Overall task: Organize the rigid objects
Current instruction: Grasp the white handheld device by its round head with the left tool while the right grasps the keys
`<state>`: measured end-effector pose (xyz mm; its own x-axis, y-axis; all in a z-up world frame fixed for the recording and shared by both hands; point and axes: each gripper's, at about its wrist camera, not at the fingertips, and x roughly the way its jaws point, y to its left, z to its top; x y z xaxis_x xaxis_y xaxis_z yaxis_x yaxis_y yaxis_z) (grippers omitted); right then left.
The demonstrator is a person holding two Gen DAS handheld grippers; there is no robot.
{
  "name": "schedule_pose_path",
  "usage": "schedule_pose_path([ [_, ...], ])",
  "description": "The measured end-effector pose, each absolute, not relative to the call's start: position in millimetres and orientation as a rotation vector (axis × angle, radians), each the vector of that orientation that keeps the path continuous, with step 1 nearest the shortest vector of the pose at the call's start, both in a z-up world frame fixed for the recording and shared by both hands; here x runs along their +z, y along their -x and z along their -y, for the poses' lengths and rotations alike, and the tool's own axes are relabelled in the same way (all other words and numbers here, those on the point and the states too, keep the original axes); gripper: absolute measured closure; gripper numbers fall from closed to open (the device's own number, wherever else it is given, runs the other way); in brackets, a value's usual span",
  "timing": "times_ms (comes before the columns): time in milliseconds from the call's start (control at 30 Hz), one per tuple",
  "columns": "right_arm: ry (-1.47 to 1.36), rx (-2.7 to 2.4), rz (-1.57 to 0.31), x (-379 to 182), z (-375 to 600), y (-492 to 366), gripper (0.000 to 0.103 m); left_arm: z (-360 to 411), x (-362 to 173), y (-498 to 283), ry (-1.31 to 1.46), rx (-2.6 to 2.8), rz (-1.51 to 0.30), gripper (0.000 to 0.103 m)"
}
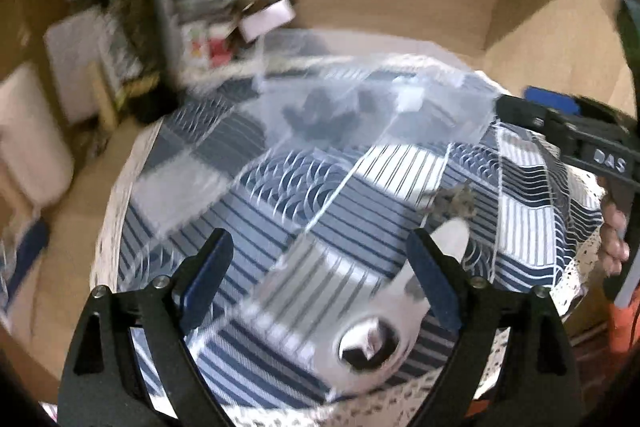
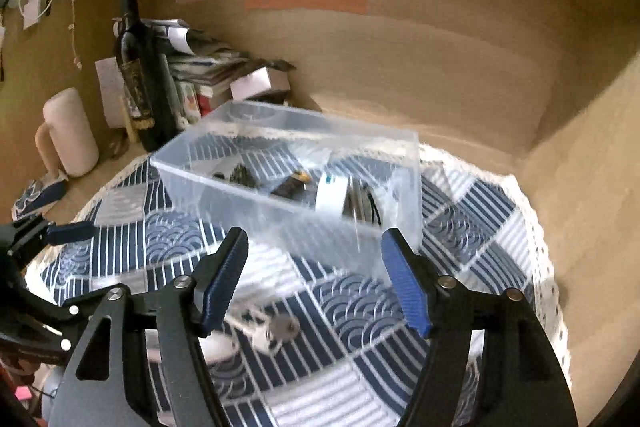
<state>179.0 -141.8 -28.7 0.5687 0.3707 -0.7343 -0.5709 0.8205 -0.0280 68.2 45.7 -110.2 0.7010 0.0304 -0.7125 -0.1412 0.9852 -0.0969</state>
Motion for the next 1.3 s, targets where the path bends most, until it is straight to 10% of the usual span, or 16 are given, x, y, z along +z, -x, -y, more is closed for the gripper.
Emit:
schedule_pose_path([
  [533,0.244,0.545,-0.911,-75,171,-154,0.037,-24,-143,-42,0.295,0.234,-0.768,0.009],
  [733,0.242,0.595,-0.947,-81,153,-156,0.037,-28,-141,-39,0.303,0.153,-0.752,0.039],
  [1300,0.257,0.538,-1.072,-106,104,-181,0.037,-87,-141,-50,0.252,0.11,-0.769,0.043],
])
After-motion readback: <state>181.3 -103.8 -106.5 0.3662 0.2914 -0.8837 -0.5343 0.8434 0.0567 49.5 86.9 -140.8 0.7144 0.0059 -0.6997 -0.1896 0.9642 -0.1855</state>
